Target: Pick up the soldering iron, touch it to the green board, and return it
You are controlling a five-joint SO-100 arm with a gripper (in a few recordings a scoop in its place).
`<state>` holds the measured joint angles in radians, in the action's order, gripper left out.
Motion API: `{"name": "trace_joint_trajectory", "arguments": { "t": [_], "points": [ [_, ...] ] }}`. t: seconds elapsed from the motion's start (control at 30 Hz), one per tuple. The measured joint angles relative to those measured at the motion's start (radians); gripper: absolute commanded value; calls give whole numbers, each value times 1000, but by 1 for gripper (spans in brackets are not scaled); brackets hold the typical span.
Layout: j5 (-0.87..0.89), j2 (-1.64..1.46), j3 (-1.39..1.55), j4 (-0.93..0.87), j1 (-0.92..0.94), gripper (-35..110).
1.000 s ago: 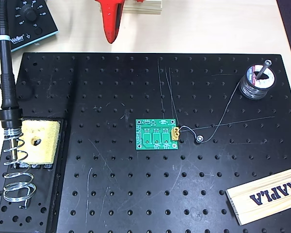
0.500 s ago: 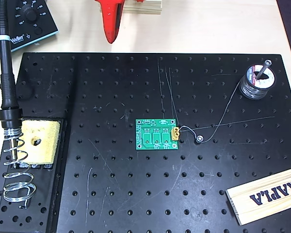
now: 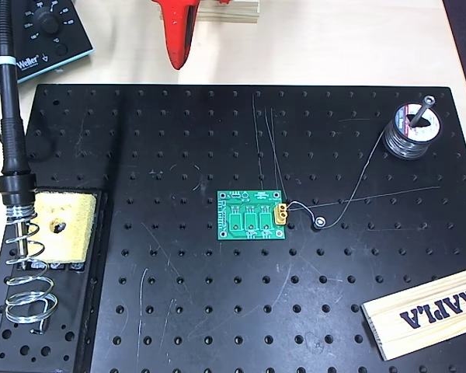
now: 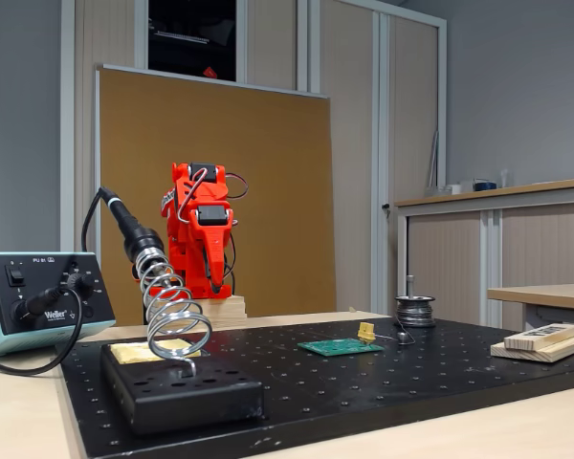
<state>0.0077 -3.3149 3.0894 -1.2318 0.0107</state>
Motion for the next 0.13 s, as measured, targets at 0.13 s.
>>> {"name": "trace_joint_trajectory", "arguments": {
  "t": [0.13],
  "points": [
    [0,0,0,0,0,0]
  ]
}}
